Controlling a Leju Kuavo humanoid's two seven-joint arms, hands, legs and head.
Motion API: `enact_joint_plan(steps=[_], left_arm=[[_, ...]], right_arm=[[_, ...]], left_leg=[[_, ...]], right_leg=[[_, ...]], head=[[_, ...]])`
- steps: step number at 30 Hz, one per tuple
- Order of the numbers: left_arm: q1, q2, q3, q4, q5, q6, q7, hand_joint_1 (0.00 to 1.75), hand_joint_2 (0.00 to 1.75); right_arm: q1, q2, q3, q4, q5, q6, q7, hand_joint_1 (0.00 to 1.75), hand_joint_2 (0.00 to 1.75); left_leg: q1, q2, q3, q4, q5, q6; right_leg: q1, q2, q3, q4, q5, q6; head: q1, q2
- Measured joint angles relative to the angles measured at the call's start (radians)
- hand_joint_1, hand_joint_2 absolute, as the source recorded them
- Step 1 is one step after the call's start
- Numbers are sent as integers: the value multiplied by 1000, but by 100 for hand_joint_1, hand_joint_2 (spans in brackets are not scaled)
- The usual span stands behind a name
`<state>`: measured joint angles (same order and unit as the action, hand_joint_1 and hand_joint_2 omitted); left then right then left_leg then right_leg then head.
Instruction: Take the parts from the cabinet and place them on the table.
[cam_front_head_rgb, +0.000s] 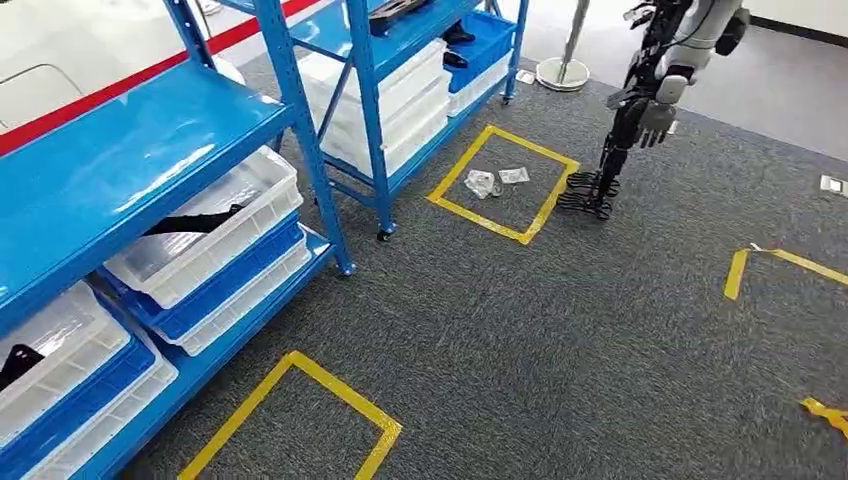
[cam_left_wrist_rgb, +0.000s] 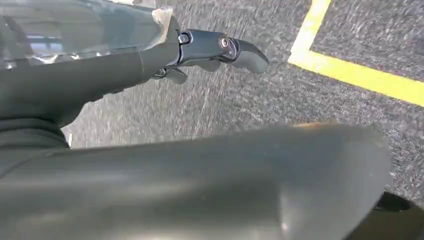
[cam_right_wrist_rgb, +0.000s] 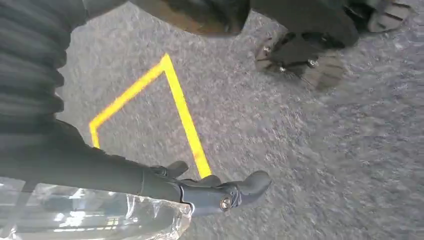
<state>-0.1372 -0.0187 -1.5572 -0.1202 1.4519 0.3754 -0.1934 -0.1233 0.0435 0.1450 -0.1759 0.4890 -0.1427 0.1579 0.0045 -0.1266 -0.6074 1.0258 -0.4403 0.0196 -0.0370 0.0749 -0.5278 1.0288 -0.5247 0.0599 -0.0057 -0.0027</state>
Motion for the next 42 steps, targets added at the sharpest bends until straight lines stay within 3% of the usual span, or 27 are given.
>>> enact_joint_plan(steps=[2,3,4,6,8,9,10,12,13,14,18,19,20,21,24,25,27,28,29,30,33,34,35,36,39,41,42], left_arm=[[4,0,0,0,0,0,1,0,0],[6,2,0,0,0,0,1,0,0],[8,3,0,0,0,0,2,0,0],[4,1,0,0,0,0,2,0,0],[2,1,0,0,0,0,4,0,0],[3,1,0,0,0,0,8,0,0],[5,1,0,0,3,0,12,0,0],[5,1,0,0,3,1,15,0,0],[5,1,0,0,3,1,16,0,0],[2,1,0,0,2,1,17,0,0],[2,3,0,0,4,3,20,0,0],[3,3,0,0,6,5,18,0,0],[3,3,0,0,7,6,16,0,0],[-1,2,0,0,8,7,14,0,0],[-1,-1,0,0,11,5,11,0,0],[-1,-1,0,0,14,5,11,0,0],[-1,-1,0,0,14,5,9,0,0],[-1,-2,0,0,14,5,8,0,0],[-1,-1,0,0,15,5,7,0,0],[-1,-1,0,0,15,5,7,0,0],[5,-1,0,0,15,5,8,0,0],[7,2,0,0,15,6,10,0,0],[9,0,0,0,16,6,10,0,0],[7,-1,0,0,16,5,11,0,0],[4,-2,0,0,16,3,9,0,0],[8,-2,0,0,16,3,9,0,0],[8,-2,0,0,16,3,8,0,0]], right_arm=[[-3,1,0,0,0,0,0,0,175],[0,1,0,0,1,0,1,0,175],[1,0,0,0,2,-1,1,0,175],[4,2,0,0,3,-3,1,0,175],[9,0,0,0,3,-3,1,0,175],[9,-1,0,0,3,-5,1,0,175],[9,-2,0,0,3,-5,1,0,175],[9,-1,0,0,3,-7,1,0,175],[9,-1,0,0,3,-8,0,0,175],[9,0,0,0,2,-9,-1,0,175],[7,6,0,-2,-3,-11,-3,0,175],[10,5,0,-3,-3,-14,-3,0,175],[12,3,0,-3,-3,-16,-3,0,175],[17,5,0,-3,-5,-16,-6,0,175],[8,3,-1,-3,-6,-18,-8,0,175],[6,3,-2,-3,-6,-18,-9,0,175],[7,2,-2,-3,-3,-18,-8,0,175],[10,0,-2,-3,-3,-18,-8,0,175],[14,1,-2,-3,-3,-18,-8,0,175],[12,3,-2,-3,-3,-18,-8,0,175],[9,5,-2,-3,-1,-18,-6,0,175],[15,6,-2,-3,0,-18,-5,0,175],[19,4,-2,-3,0,-18,-5,0,175],[21,5,-2,-3,0,-18,-5,0,175],[31,2,-2,-3,0,-18,-5,0,175],[31,-1,-2,-3,0,-18,-5,0,175],[30,-1,-2,-3,0,-18,-5,0,175]], left_leg=[[5,-19,-2,-8,7,-11],[7,-32,-5,-7,10,-16],[6,8,-10,5,1,-17],[3,95,-66,121,-71,-25],[7,116,-143,273,-132,-28],[7,120,-163,310,-135,-29],[7,122,-154,290,-113,-28],[5,138,-75,142,-35,-18],[2,172,-23,52,-1,-8],[-9,217,-4,14,-13,-4],[-21,161,-5,3,-13,12],[-3,150,11,-15,-1,19],[-5,141,15,-21,1,23],[-4,128,14,-20,4,28],[-4,87,13,-19,3,29],[-3,72,14,-19,2,29],[3,37,18,-16,1,25],[5,18,17,-12,-1,17],[4,6,13,-6,-3,9],[-1,-5,7,0,-5,3],[5,-28,2,-9,5,-13],[7,-18,-1,-2,0,-15],[-2,52,-11,23,-17,-18],[-1,92,-41,81,-52,-23],[3,118,-150,294,-136,-29],[5,122,-142,271,-100,-26],[4,128,-101,191,-56,-20]], right_leg=[[9,-18,11,1,1,-15],[0,-31,11,-1,6,-23],[0,-45,11,-3,9,-28],[5,-71,10,-3,7,-44],[12,-104,9,-2,3,-49],[14,-121,9,-2,2,-51],[15,-134,11,-2,0,-53],[16,-158,18,-2,-5,-53],[17,-168,23,-3,-9,-49],[23,-177,25,-2,-13,-44],[28,-222,47,-16,-23,-23],[26,-191,41,-8,-29,-16],[24,-132,34,18,-44,-17],[24,-102,0,87,-77,-26],[24,-88,-107,287,-138,-28],[23,-88,-109,283,-125,-19],[17,-79,-57,151,-51,7],[9,-44,-13,45,-4,22],[0,12,0,3,0,24],[5,-4,-2,-3,4,6],[14,-32,8,0,7,-17],[0,-48,9,-4,11,-25],[5,-57,10,-4,11,-30],[8,-70,10,-4,10,-39],[19,-118,9,-4,3,-50],[22,-144,12,-4,0,-53],[24,-158,15,-4,-2,-55]], head=[[-3,0],[-3,0],[-4,0],[-21,0],[-20,0],[-20,0],[-20,0],[-20,0],[-21,0],[-20,0],[-19,0],[-17,0],[-14,0],[-13,0],[-8,0],[-8,0],[-7,0],[-7,0],[-2,0],[-1,0],[-3,0],[-3,0],[-6,0],[-18,0],[-19,0],[-19,0],[-20,0]])
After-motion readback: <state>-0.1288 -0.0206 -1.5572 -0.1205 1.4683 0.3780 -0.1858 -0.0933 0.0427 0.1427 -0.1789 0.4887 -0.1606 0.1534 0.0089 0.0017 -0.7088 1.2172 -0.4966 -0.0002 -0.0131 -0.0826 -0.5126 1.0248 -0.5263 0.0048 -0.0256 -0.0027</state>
